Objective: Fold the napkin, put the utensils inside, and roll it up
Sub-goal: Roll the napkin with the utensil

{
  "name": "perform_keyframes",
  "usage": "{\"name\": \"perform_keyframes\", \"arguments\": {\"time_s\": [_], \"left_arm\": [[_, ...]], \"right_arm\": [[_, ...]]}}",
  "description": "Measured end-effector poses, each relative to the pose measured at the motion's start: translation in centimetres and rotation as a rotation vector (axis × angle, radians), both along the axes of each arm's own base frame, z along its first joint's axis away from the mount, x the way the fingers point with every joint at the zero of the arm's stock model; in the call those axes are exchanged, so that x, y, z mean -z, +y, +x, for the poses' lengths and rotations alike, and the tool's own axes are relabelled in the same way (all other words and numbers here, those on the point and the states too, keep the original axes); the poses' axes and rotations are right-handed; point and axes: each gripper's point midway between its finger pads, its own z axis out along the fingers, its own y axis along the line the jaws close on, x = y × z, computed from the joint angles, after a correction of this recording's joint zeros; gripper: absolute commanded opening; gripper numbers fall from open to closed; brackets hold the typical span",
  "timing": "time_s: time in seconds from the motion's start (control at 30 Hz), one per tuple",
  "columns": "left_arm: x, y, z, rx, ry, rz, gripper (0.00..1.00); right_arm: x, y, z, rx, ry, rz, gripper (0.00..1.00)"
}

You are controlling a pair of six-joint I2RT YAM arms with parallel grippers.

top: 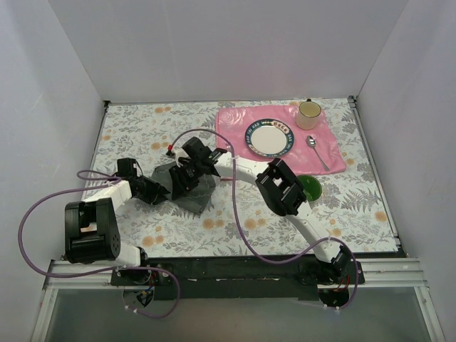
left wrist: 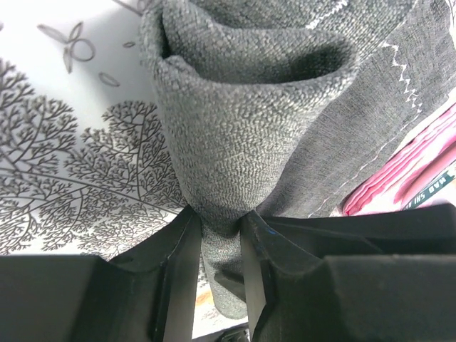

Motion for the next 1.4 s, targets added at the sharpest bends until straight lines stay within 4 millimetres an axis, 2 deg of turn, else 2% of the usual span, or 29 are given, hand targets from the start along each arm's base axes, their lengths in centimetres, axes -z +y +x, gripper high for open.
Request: {"name": "perform_keyframes", "arguments": {"time_s": [0.07, 0.2, 0.3, 0.43, 0.53, 0.67, 0.8, 0.9, 0.97, 1.03, 1.2, 1.27, 1.33, 1.4], "left_arm": [[0.0, -0.1, 0.1, 0.016, 0.005, -0.005, 0.00], [0.0, -0.3, 0.0, 0.033, 0.017, -0.024, 0.00], [0.0, -0.3, 0.0, 0.042, 0.023, -0.032, 0.00], [-0.1, -0.3, 0.0, 0.048, 0.051, -0.032, 0.00], [-0.2, -0.3, 0.0, 0.055, 0.073, -0.032, 0.00], [-0.2, -0.3, -0.1, 0.057, 0.091, -0.035, 0.00], [-0.2, -0.3, -0.1, 0.057, 0.094, -0.037, 0.00], [-0.2, -0.3, -0.1, 0.058, 0.094, -0.039, 0.00], [-0.2, -0.3, -0.2, 0.060, 0.094, -0.040, 0.00], [-0.1, -0.3, -0.2, 0.061, 0.096, -0.046, 0.00], [-0.1, -0.3, -0.2, 0.066, 0.098, -0.052, 0.00], [-0.2, -0.3, -0.2, 0.068, 0.097, -0.054, 0.00], [-0.2, -0.3, -0.2, 0.068, 0.096, -0.056, 0.00], [-0.2, -0.3, -0.1, 0.073, 0.092, -0.054, 0.04]], "right_arm": [[-0.3, -0.5, 0.1, -0.019, -0.101, -0.040, 0.62], [-1.8, -1.3, 0.4, -0.045, -0.317, -0.106, 0.68], [-3.6, -0.8, 0.1, -0.067, -0.468, -0.117, 0.71], [-5.2, 0.2, -1.3, -0.096, -0.631, -0.127, 0.71], [-4.5, 0.6, -2.5, -0.122, -0.710, -0.163, 0.71], [-2.6, 0.1, -3.6, -0.153, -0.781, -0.232, 0.69], [-1.4, -0.5, -3.2, -0.146, -0.845, -0.279, 0.68], [-1.3, -0.5, -2.6, -0.133, -0.884, -0.294, 0.66], [-1.1, -0.3, -2.2, -0.121, -0.907, -0.302, 0.62], [-0.4, -0.3, -1.7, -0.118, -0.924, -0.315, 0.54], [0.6, -0.4, -0.8, -0.105, -0.960, -0.344, 0.49], [0.8, -0.3, -0.5, -0.100, -0.967, -0.346, 0.30], [1.0, -0.2, -0.3, -0.100, -0.974, -0.348, 0.16], [0.9, -0.3, -0.1, -0.097, -0.983, -0.356, 0.11]]}}
